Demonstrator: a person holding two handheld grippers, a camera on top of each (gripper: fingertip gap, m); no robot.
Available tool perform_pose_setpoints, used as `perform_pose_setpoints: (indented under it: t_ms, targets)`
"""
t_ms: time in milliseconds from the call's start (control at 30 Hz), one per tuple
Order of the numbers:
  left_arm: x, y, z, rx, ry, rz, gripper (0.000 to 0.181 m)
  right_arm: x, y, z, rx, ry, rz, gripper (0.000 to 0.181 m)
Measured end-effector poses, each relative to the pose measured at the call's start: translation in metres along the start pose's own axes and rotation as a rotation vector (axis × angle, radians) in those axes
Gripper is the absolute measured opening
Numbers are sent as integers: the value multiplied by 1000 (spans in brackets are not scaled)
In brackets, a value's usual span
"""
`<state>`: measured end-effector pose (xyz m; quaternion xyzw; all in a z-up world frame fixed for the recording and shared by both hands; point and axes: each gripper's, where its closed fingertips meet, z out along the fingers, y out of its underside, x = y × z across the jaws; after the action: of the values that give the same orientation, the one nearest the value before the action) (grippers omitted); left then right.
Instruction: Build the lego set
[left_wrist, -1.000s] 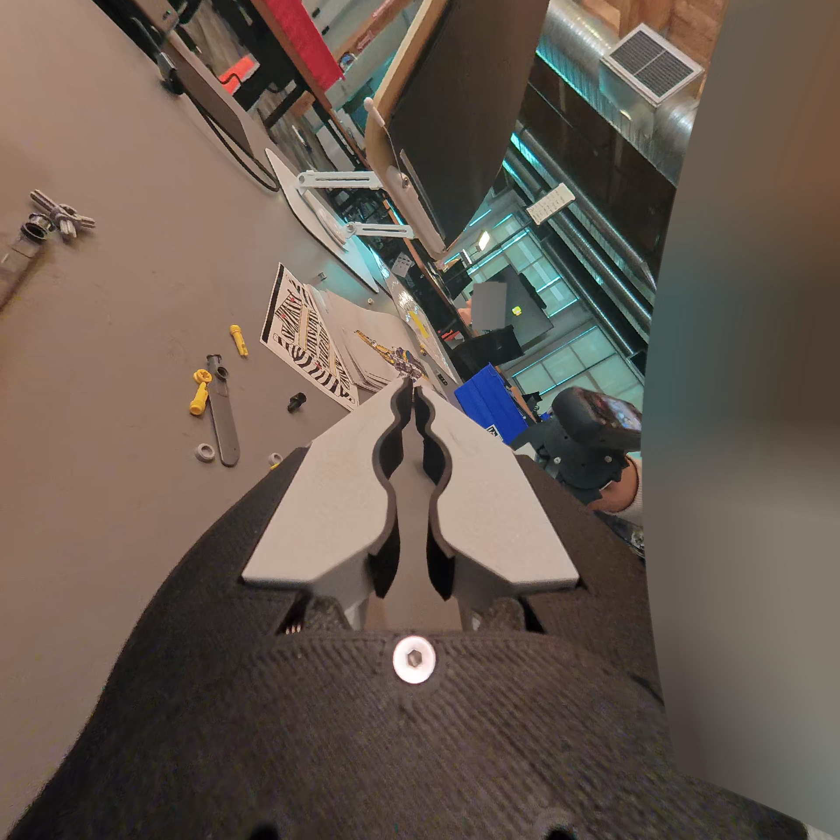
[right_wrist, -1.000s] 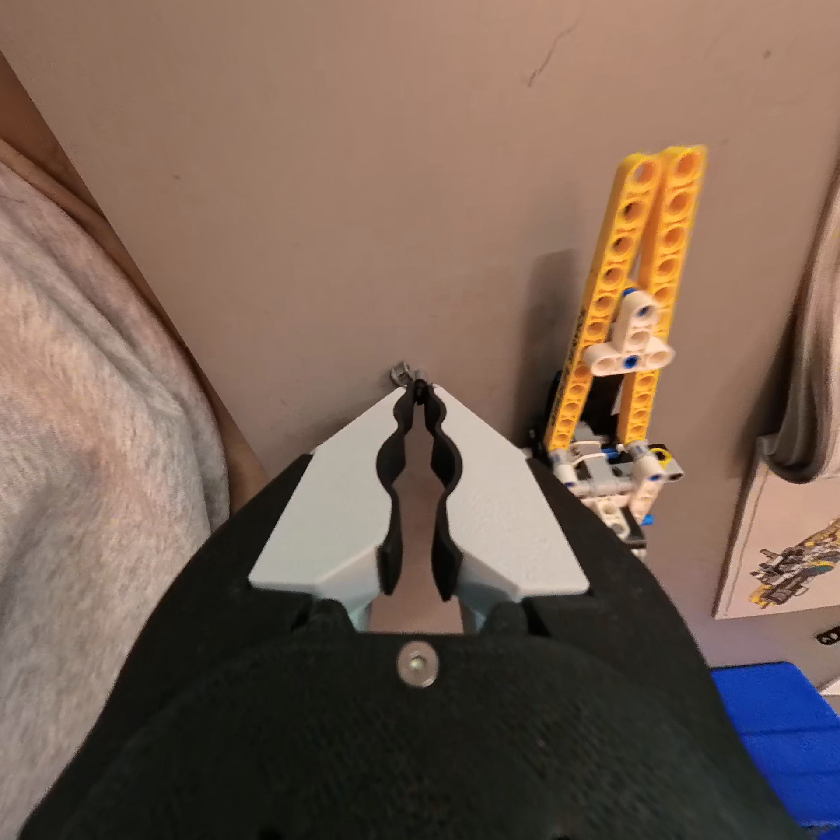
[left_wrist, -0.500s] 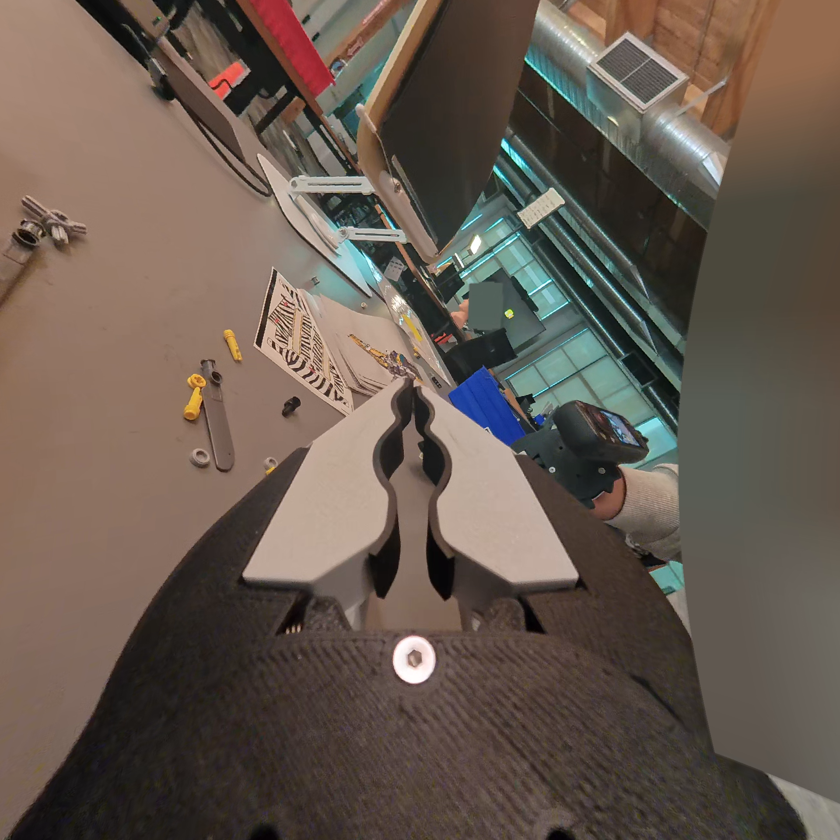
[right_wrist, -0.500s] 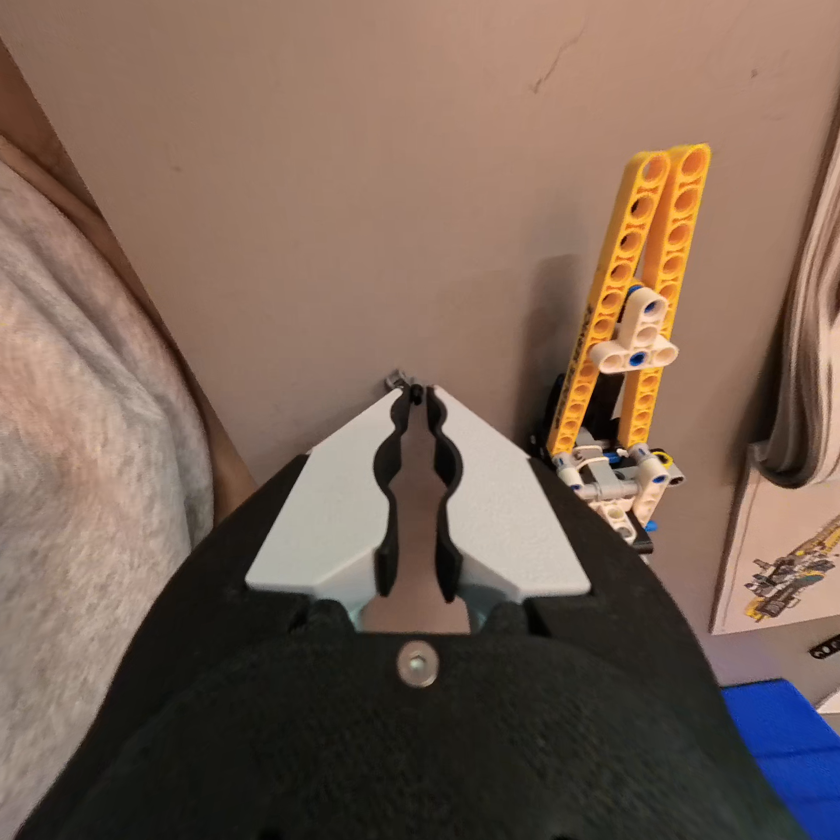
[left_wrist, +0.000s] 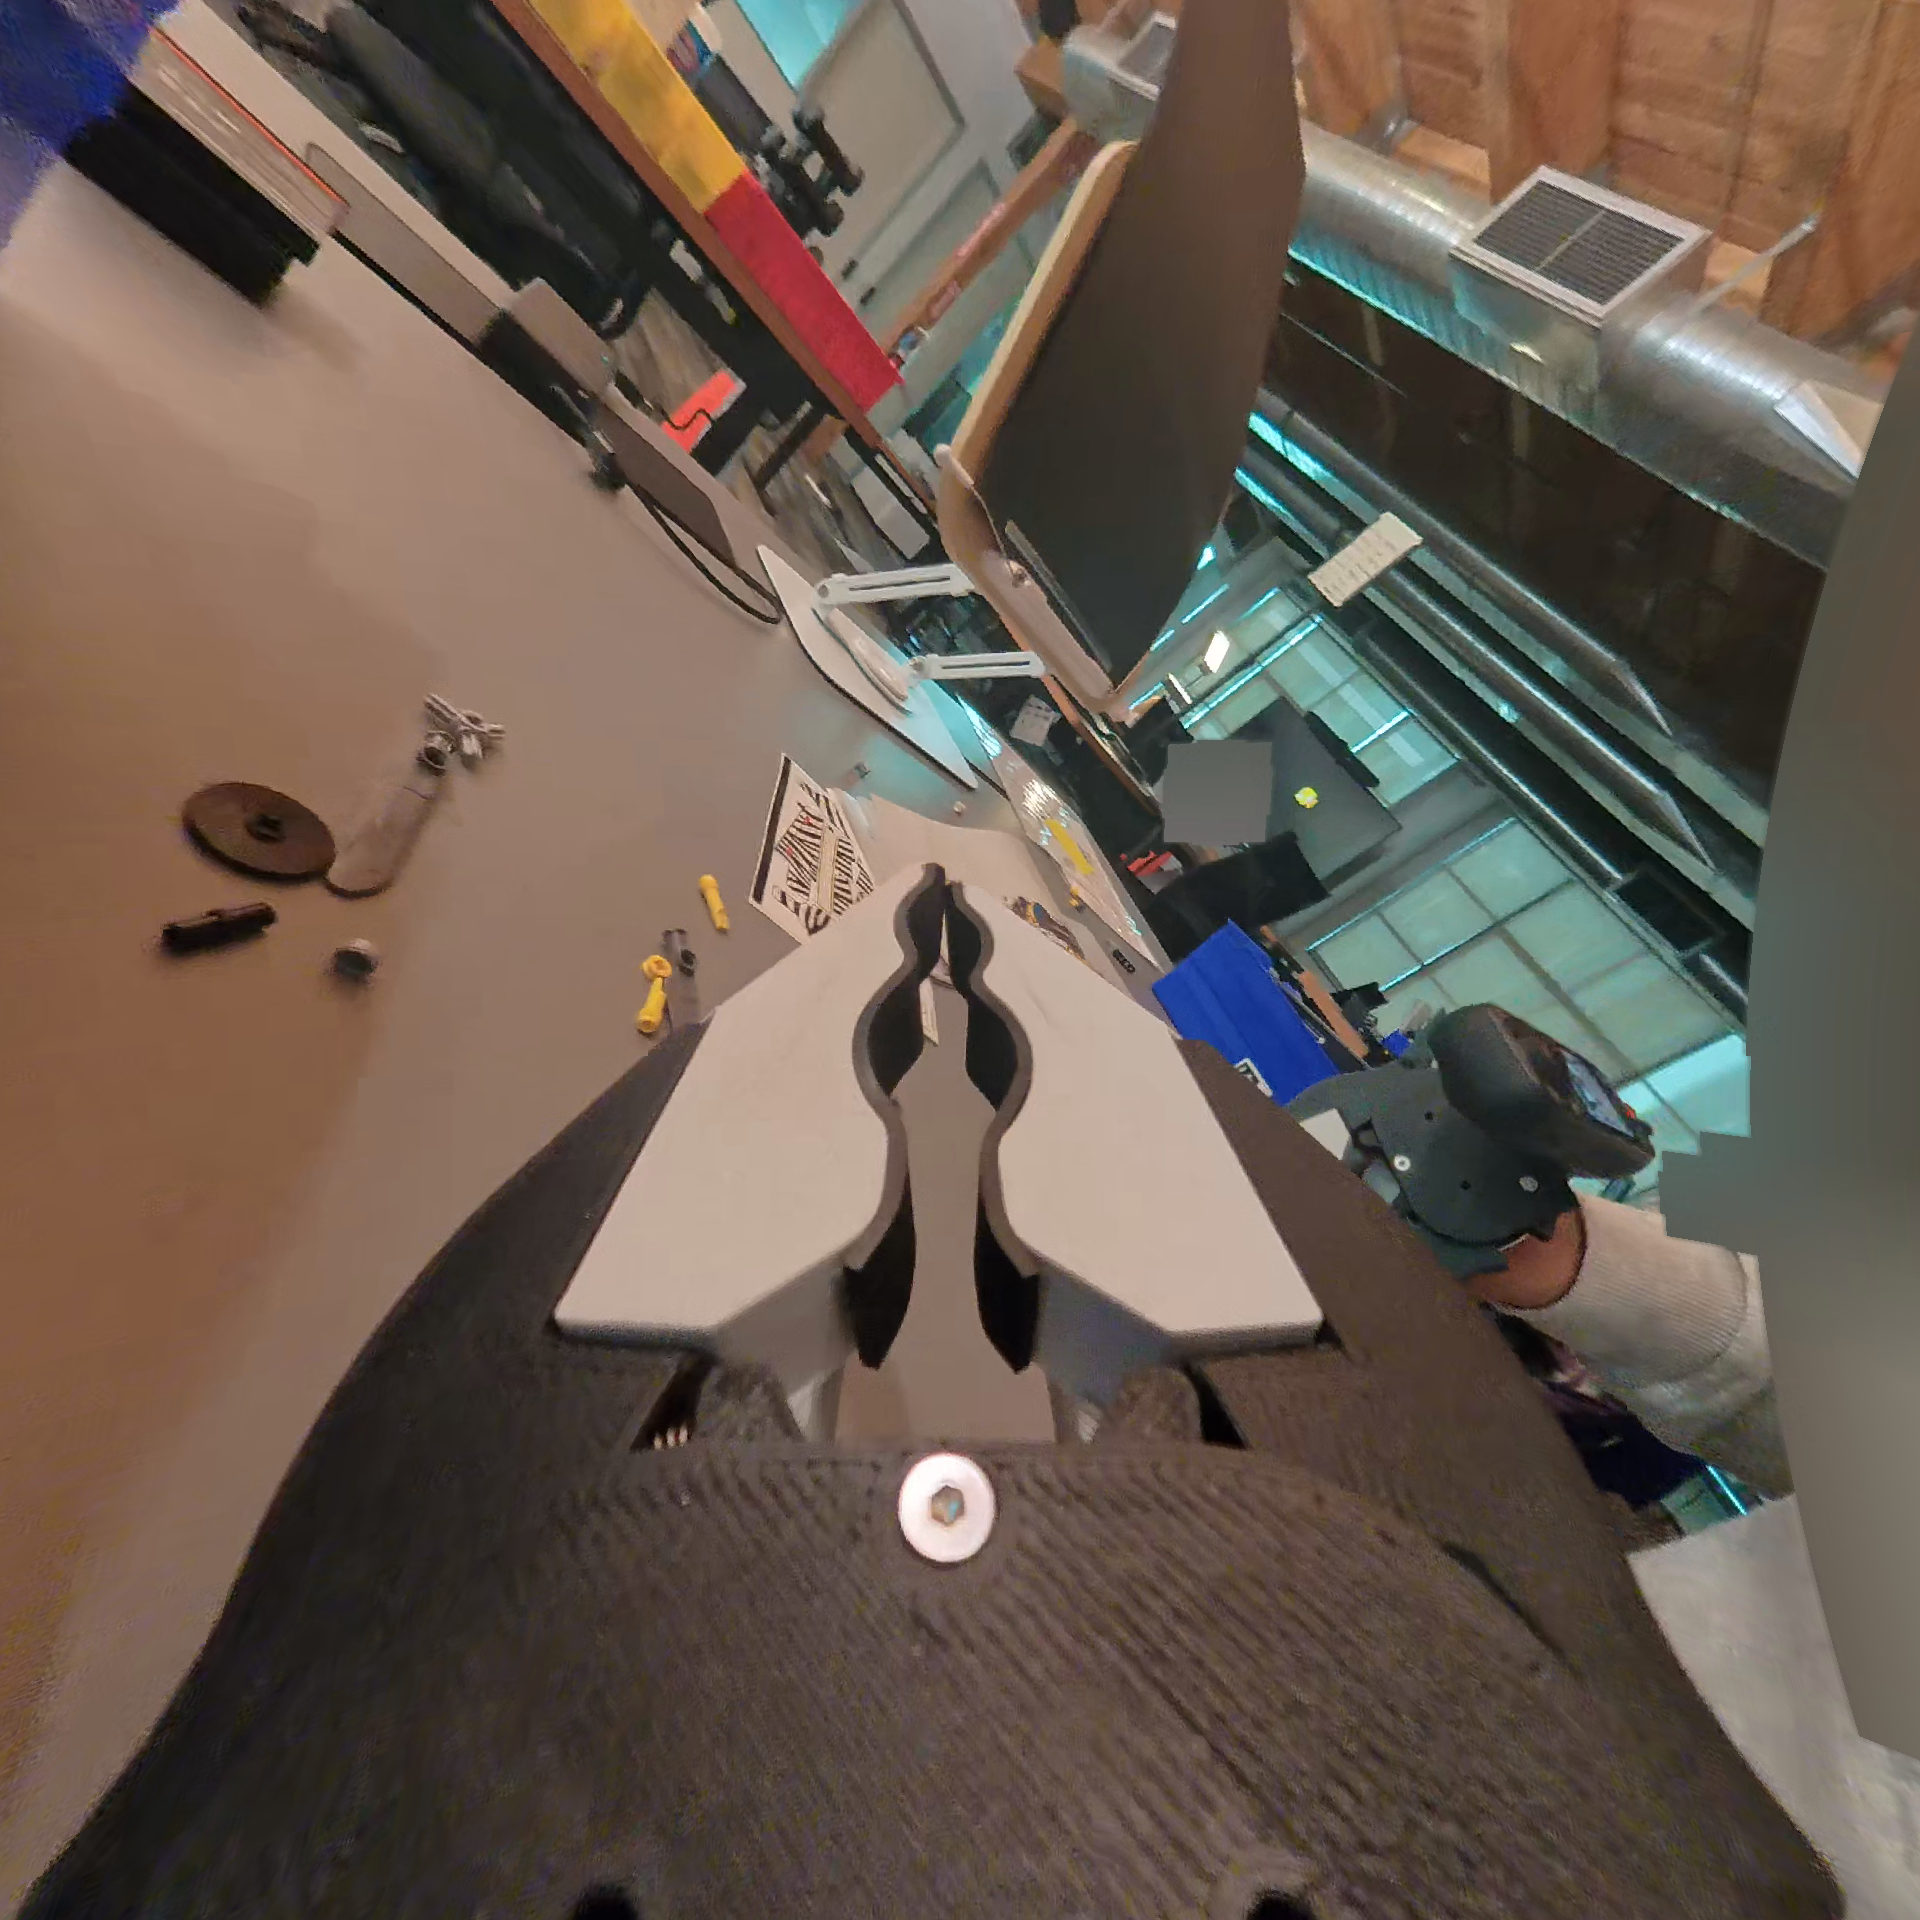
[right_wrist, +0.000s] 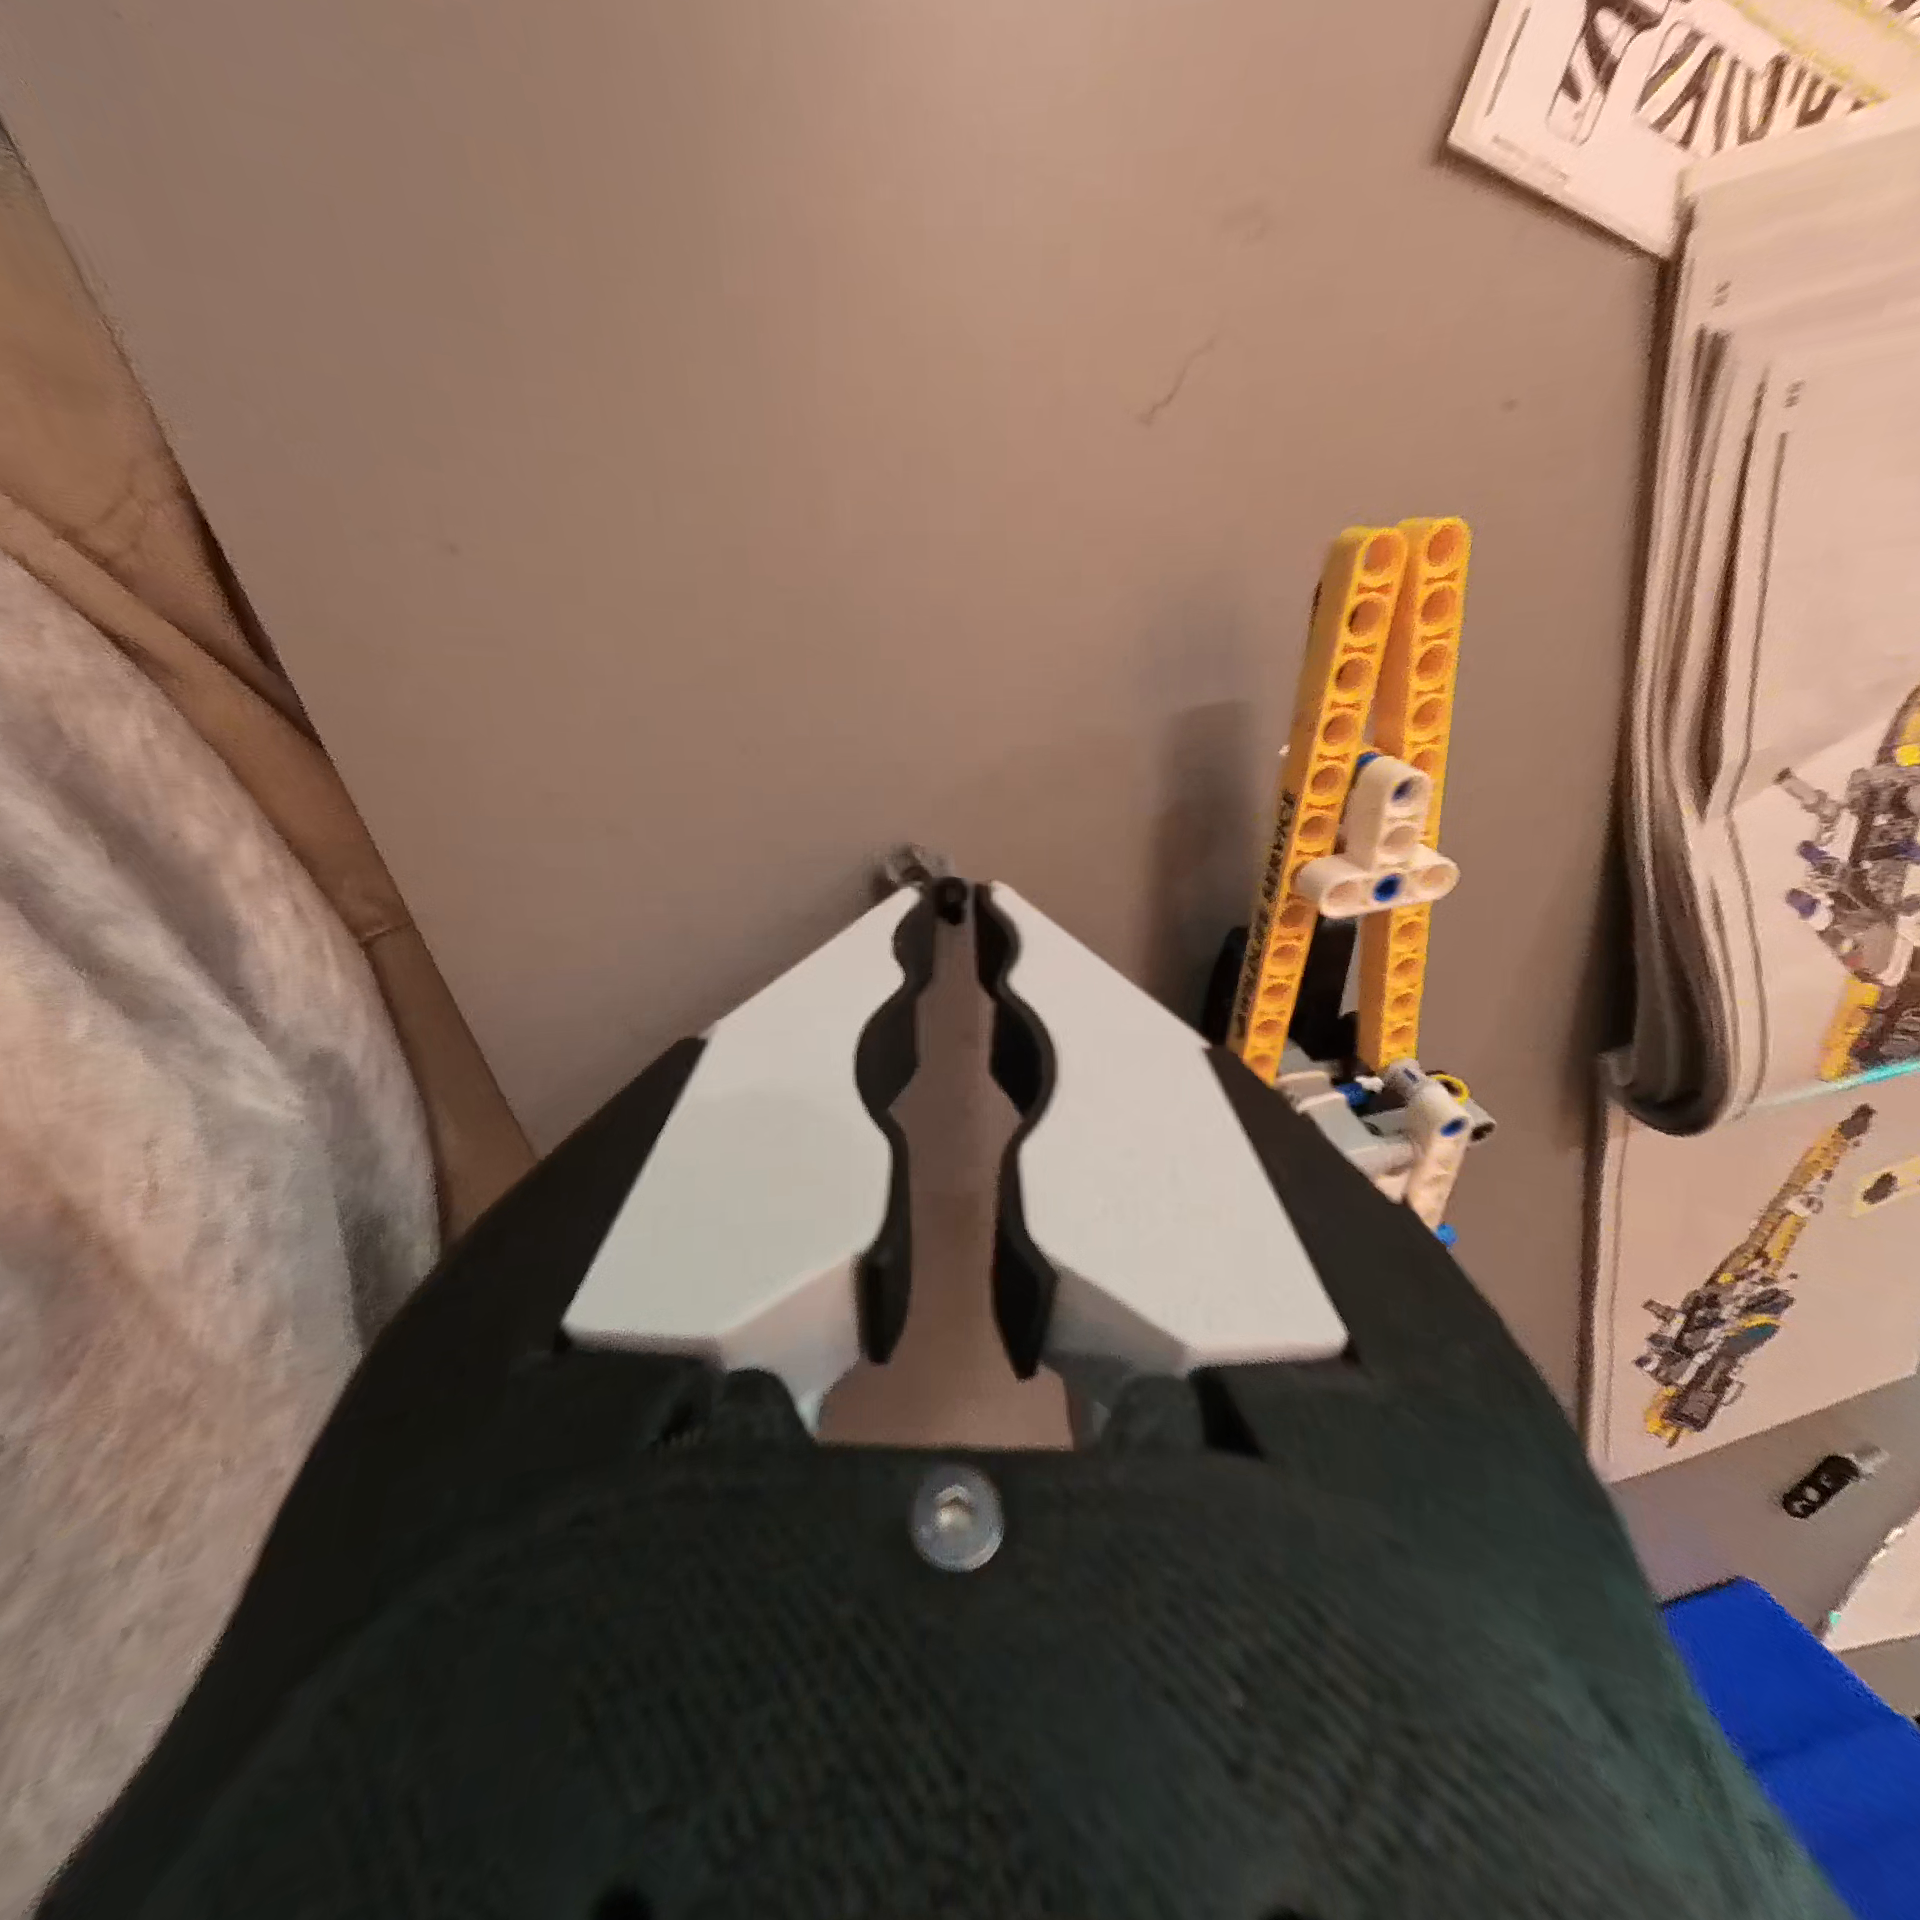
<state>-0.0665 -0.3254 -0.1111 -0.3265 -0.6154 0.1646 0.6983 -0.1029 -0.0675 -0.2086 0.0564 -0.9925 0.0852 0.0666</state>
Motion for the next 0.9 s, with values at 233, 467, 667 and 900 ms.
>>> perform_pose_setpoints:
  t_ms: [233,467,667,900]
  targets:
    - [24,32,18,-154,109,25,2,-6,-18,-11,138,-59,57,4]
    - [106,137,46,-515,415,162,21,-18,-65,-48,431,-312,287,4]
    - [123,168,42,-614,474,362,18,-30,-65,-57,462,-368,268,4]
    - [127,191,38,-679,490,530,10,-38,-55,-64,480,-423,257,4]
